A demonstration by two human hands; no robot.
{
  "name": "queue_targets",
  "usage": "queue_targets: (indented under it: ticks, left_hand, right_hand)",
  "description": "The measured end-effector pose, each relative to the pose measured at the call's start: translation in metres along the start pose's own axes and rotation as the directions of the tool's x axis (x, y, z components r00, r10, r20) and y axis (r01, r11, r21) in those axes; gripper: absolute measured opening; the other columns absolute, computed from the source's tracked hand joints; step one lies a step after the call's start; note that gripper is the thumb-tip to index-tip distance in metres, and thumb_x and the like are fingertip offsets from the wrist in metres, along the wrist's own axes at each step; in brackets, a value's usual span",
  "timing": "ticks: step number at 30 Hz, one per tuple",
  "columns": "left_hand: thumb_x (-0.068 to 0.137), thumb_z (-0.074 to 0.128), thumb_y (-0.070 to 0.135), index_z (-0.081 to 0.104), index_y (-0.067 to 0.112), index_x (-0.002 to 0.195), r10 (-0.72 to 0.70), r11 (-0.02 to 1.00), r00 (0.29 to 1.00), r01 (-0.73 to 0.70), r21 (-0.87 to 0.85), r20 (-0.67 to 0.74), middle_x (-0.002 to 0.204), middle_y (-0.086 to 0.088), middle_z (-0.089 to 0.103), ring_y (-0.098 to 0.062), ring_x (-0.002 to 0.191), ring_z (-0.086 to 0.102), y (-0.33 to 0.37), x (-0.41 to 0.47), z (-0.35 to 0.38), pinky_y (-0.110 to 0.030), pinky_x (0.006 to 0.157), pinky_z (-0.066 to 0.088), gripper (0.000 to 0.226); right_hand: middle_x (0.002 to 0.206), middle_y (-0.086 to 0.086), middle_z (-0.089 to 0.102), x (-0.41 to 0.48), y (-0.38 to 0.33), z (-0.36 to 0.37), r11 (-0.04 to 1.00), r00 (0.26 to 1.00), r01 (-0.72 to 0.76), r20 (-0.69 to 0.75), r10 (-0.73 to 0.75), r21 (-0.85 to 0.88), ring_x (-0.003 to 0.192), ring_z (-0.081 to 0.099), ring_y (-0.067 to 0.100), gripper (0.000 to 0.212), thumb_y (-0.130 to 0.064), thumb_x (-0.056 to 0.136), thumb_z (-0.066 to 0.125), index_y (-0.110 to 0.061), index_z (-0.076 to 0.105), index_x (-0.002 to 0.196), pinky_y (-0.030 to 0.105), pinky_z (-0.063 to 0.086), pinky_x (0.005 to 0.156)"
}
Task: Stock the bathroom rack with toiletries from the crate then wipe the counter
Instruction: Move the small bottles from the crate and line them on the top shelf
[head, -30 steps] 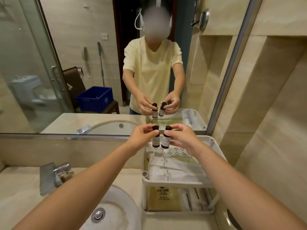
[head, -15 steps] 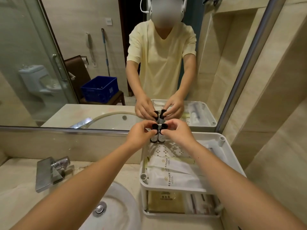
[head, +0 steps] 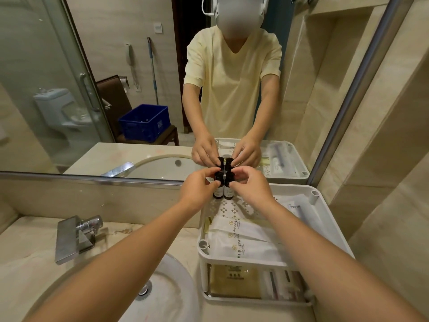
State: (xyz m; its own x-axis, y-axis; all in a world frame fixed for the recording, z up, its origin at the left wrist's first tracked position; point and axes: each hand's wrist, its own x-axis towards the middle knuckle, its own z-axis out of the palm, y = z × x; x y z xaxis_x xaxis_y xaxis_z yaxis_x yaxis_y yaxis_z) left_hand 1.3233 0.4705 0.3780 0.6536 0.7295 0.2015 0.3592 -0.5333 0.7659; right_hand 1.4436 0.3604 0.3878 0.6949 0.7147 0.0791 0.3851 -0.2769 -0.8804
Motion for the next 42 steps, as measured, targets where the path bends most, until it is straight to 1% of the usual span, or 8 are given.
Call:
queue_targets:
  ticks: [5, 12, 16, 20, 28, 31, 39, 42]
  left_hand:
    - [0.089, 0.066, 0.019, 0.058, 0.032, 0.129, 0.009, 1.000, 0.999, -0.009, -0.015, -0.051, 0.111, 0.014, 0.063, -0.002, 0.066, 0.055, 0.000, -0.007, -0.004, -0.029, 0.070, 0.055, 0.043]
    - [0.090, 0.065, 0.020, 0.057, 0.032, 0.126, -0.032, 0.995, 0.999, 0.028, -0.097, -0.042, 0.107, 0.014, 0.061, -0.001, 0.089, 0.060, -0.004, -0.029, -0.013, -0.024, 0.077, 0.053, 0.039]
    - [0.089, 0.066, 0.020, 0.058, 0.030, 0.123, -0.063, 0.989, 0.998, 0.058, -0.138, -0.031, 0.103, 0.017, 0.062, 0.000, 0.088, 0.061, -0.005, -0.050, -0.021, -0.019, 0.072, 0.052, 0.036]
    - [0.089, 0.066, 0.020, 0.060, 0.031, 0.117, -0.074, 0.980, 0.997, 0.068, -0.186, -0.026, 0.100, 0.015, 0.063, -0.001, 0.090, 0.060, -0.003, -0.074, -0.035, -0.018, 0.072, 0.050, 0.031]
    - [0.092, 0.064, 0.020, 0.058, 0.026, 0.123, -0.102, 0.965, 0.994, 0.090, -0.245, -0.034, 0.105, 0.008, 0.063, -0.008, 0.097, 0.060, -0.005, -0.129, -0.105, -0.026, 0.085, 0.053, 0.032]
    - [0.091, 0.065, 0.021, 0.058, 0.026, 0.123, -0.127, 0.957, 0.990, 0.107, -0.270, -0.058, 0.104, 0.007, 0.064, -0.009, 0.095, 0.061, -0.012, -0.154, -0.142, -0.025, 0.080, 0.053, 0.033]
    - [0.087, 0.069, 0.017, 0.062, 0.022, 0.115, -0.251, 0.942, 0.937, 0.180, -0.283, -0.242, 0.096, 0.008, 0.064, -0.007, 0.089, 0.061, -0.054, -0.256, -0.237, -0.020, 0.071, 0.052, 0.029]
    - [0.087, 0.067, 0.015, 0.062, 0.022, 0.111, -0.321, 0.923, 0.896, 0.225, -0.312, -0.305, 0.095, 0.005, 0.066, -0.014, 0.091, 0.063, -0.072, -0.304, -0.275, -0.030, 0.081, 0.053, 0.025]
  right_hand:
    - [0.101, -0.011, 0.066, -0.009, -0.002, -0.004, 1.000, 0.999, -0.009, -0.030, 0.008, -0.013, 0.083, 0.064, 0.008, 0.037, -0.008, 0.083, 0.068, -0.033, 0.060, 0.110, 0.034, 0.058, 0.074]
    - [0.097, -0.011, 0.064, -0.033, 0.002, -0.011, 0.999, 0.996, -0.042, -0.072, 0.043, 0.006, 0.072, 0.056, 0.003, 0.033, -0.003, 0.085, 0.061, -0.026, 0.063, 0.108, 0.028, 0.052, 0.071]
    - [0.097, -0.011, 0.065, -0.053, -0.002, -0.008, 0.999, 0.998, -0.027, -0.058, 0.028, 0.017, 0.084, 0.062, 0.007, 0.024, -0.008, 0.086, 0.065, -0.027, 0.063, 0.099, 0.026, 0.054, 0.074]
    - [0.097, -0.012, 0.067, -0.073, -0.015, 0.002, 1.000, 1.000, -0.012, -0.017, 0.013, 0.015, 0.090, 0.065, 0.007, 0.023, -0.011, 0.086, 0.067, -0.026, 0.068, 0.103, 0.027, 0.055, 0.077]
    - [0.099, -0.004, 0.067, -0.120, -0.072, 0.048, 0.994, 0.996, 0.046, 0.068, -0.052, 0.095, 0.094, 0.064, 0.013, 0.024, -0.012, 0.088, 0.065, -0.021, 0.066, 0.110, 0.035, 0.056, 0.084]
    - [0.100, -0.001, 0.067, -0.141, -0.100, 0.071, 0.993, 0.989, 0.066, 0.123, -0.077, 0.094, 0.096, 0.063, 0.015, 0.025, -0.014, 0.087, 0.065, -0.021, 0.065, 0.111, 0.040, 0.056, 0.088]
    - [0.104, 0.002, 0.066, -0.222, -0.167, 0.159, 0.987, 0.939, 0.098, 0.317, -0.135, 0.129, 0.095, 0.064, 0.016, 0.025, -0.016, 0.087, 0.066, -0.022, 0.062, 0.111, 0.037, 0.057, 0.082]
    - [0.103, 0.000, 0.065, -0.259, -0.192, 0.195, 0.980, 0.911, 0.134, 0.372, -0.180, 0.147, 0.093, 0.062, 0.013, 0.027, -0.014, 0.087, 0.066, -0.020, 0.062, 0.113, 0.035, 0.056, 0.085]
